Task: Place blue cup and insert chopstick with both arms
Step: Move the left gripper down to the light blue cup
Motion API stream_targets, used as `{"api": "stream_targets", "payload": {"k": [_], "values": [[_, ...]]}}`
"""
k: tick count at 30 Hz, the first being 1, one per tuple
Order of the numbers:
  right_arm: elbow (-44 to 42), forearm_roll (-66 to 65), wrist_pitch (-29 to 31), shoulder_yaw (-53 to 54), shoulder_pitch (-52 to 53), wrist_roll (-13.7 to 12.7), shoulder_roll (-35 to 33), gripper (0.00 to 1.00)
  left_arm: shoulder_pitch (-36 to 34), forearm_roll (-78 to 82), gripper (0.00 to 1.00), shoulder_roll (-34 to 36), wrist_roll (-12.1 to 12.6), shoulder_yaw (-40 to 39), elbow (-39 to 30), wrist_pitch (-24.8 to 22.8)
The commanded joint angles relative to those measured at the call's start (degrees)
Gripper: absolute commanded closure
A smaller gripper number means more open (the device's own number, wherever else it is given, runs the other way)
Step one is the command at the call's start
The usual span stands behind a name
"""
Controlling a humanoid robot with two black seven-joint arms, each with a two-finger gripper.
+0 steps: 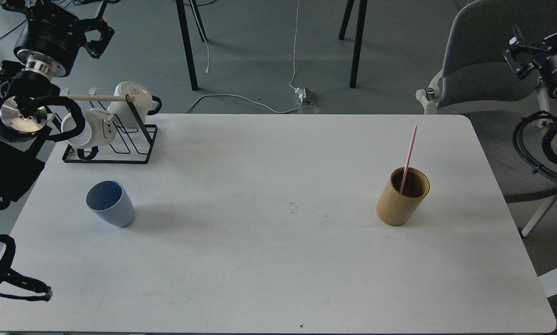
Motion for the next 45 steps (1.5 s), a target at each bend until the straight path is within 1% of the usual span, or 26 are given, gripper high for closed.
{"api": "stream_targets", "payload": {"k": [1,3,5,9,12,16,19,23,27,29,32,35,39,41,43,45], "values": [[0.3,0.0,0.0,0.1,0.2,0.2,0.0,0.01,0.0,-0.1,0.01,0.0,0.0,-0.2,0.0,0.0],[0.5,0.0,0.0,0.1,0.2,0.3,0.0,0.01,0.0,-0.1,0.01,0.0,0.2,-0.3,0.0,0.0],[0.5,0.0,0.0,0.2,0.2,0.3,0.0,0.01,-0.1,-0.1,0.0,0.3,0.0,-1.0,-0.1,0.0],[0.5,0.0,0.0,0.5,0.0,0.3,-0.1,0.01,0.2,-0.2,0.0,0.7,0.4,-4.8,-1.1,0.0],[0.5,0.0,0.0,0.5,0.0,0.3,-0.2,0.01,0.6,0.2,0.01,2.1,0.7,-4.4,-4.1,0.0],[0.3,0.0,0.0,0.2,-0.1,0.3,-0.2,0.01,0.6,5.1,0.01,8.0,0.7,-0.1,-11.5,0.0],[0.3,0.0,0.0,0.0,-0.1,0.3,-0.4,0.01,0.2,12.8,0.01,12.8,0.7,2.6,-15.7,0.0],[0.4,0.0,0.0,0.1,0.1,0.3,-0.9,0.01,0.2,29.4,0.01,18.1,1.0,4.8,-22.8,0.0],[0.4,0.0,0.0,0.3,0.2,0.3,-1.1,0.01,0.7,48.5,0.01,27.7,0.7,8.5,-35.5,0.0],[0.4,0.0,0.0,0.4,0.2,0.3,-1.1,0.01,0.9,56.7,0.01,31.6,0.5,11.8,-39.9,0.0],[0.4,0.0,0.0,0.4,0.2,0.3,-1.1,0.01,1.2,67.6,0.01,34.6,0.1,16.8,-42.5,0.0],[0.4,0.0,0.0,0.5,0.1,0.3,-1.2,0.01,3.2,73.2,0.01,37.4,0.1,20.5,-43.8,0.0],[0.3,0.0,0.0,0.5,0.0,0.3,-1.5,0.01,5.2,83.3,0.01,39.6,-0.3,24.9,-43.8,4.1],[0.3,0.0,0.0,0.5,-0.1,0.3,-1.5,0.01,6.0,88.0,0.02,39.7,-1.1,26.4,-43.9,8.5],[0.3,0.0,0.0,0.5,-0.2,0.4,-1.5,0.01,7.7,90.7,0.02,40.2,-1.4,28.3,-43.9,13.1],[0.3,0.0,0.0,0.5,-0.3,0.4,-1.6,0.01,8.6,92.9,0.03,40.3,-1.8,29.7,-43.9,15.1]]}}
